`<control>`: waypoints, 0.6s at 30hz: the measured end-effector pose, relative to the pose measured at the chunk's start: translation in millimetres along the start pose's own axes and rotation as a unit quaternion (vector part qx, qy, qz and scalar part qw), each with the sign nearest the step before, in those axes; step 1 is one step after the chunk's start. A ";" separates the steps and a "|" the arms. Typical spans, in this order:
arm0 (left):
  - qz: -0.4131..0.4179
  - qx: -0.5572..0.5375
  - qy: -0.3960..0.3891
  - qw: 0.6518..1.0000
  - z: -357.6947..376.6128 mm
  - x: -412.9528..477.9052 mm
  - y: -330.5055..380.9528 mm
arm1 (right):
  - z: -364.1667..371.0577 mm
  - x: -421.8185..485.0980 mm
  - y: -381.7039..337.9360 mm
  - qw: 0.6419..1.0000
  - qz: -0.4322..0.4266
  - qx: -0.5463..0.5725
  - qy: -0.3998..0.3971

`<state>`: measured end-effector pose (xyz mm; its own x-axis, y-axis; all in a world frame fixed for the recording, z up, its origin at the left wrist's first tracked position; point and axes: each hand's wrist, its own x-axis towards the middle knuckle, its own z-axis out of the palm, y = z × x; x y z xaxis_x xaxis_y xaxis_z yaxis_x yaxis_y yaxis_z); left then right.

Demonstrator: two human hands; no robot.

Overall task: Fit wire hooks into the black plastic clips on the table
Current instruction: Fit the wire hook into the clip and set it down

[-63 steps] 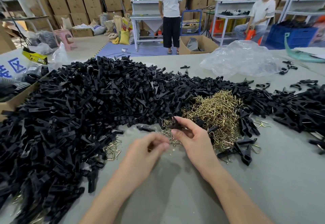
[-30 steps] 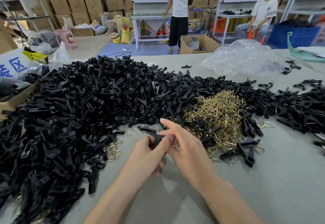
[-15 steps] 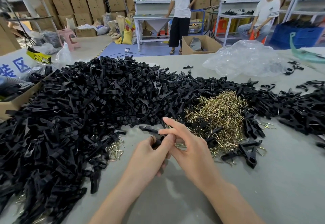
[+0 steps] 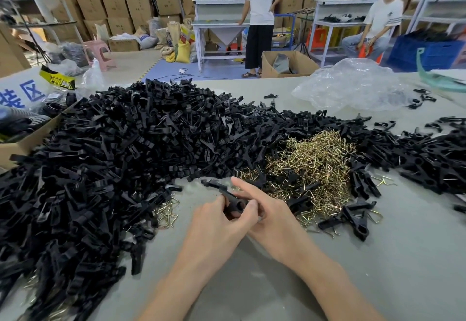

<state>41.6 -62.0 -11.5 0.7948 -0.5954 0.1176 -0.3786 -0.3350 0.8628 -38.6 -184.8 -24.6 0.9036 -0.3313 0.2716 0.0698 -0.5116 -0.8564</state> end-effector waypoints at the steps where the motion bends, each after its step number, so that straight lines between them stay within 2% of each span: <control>1: 0.003 0.005 0.001 1.000 0.6 0.1 -0.8 | 0.0 -0.7 -0.6 1.000 -0.001 0.004 0.000; 12: 0.050 0.041 0.022 0.998 1.9 3.7 -5.2 | -0.3 -1.0 -0.4 0.999 -0.011 0.026 -0.020; 18: 0.045 0.011 0.000 0.999 1.2 2.7 -4.9 | 1.8 2.0 3.4 0.998 -0.018 0.058 0.014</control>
<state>45.0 -62.8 -16.0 0.7571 -0.6239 0.1940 -0.4588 -0.2963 0.8377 -35.8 -185.9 -27.8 0.8879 -0.3363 0.3140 0.1520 -0.4298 -0.8901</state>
